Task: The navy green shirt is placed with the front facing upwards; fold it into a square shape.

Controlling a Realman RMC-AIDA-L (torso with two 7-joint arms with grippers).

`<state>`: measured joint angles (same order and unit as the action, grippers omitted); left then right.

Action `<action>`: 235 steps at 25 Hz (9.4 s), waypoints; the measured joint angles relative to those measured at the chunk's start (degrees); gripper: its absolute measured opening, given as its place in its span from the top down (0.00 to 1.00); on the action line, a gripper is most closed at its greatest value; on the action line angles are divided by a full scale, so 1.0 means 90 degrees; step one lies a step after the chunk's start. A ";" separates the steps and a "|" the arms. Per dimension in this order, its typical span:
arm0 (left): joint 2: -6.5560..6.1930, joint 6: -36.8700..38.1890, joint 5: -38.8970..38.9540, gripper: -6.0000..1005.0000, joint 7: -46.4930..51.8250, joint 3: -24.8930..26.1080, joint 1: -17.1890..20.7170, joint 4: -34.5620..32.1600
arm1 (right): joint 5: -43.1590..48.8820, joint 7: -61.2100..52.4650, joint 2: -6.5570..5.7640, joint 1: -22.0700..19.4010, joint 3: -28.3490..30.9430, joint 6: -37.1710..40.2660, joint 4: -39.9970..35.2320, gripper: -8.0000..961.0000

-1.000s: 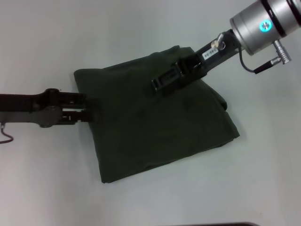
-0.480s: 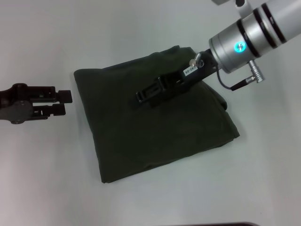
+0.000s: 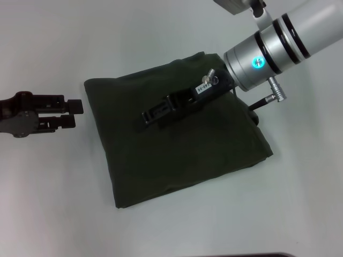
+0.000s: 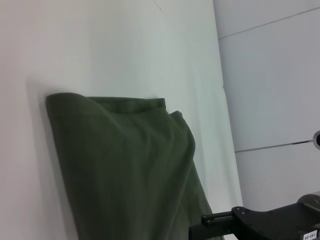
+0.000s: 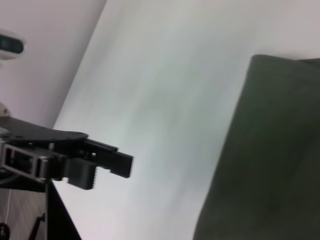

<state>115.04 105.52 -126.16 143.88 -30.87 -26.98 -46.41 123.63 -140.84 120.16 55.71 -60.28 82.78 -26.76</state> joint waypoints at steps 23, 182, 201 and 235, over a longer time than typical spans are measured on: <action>0.0000 -0.0014 0.0004 0.42 -0.0047 0.0012 0.0003 0.0035 | -0.0877 -0.0039 -0.0045 -0.0027 -0.1227 -0.1010 0.0275 0.13; 0.0674 0.0848 0.0003 0.41 -1.0432 -0.0245 0.1337 0.2181 | -0.1690 1.0940 -0.0031 -0.4233 0.0906 0.1772 0.0378 0.13; 0.0704 0.0479 0.0013 0.41 -1.0067 -0.0236 0.1215 0.2195 | -0.1685 1.0942 -0.0031 -0.4177 0.0906 0.1712 0.0436 0.13; 0.0664 0.0551 0.0004 0.42 -1.0020 -0.0251 0.1231 0.2158 | -0.1676 1.0937 -0.0031 -0.4149 0.0897 0.1700 0.0513 0.13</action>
<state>121.02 110.48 -126.12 53.70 -33.13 -15.91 -26.99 108.54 -42.40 119.88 18.37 -52.21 98.08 -22.15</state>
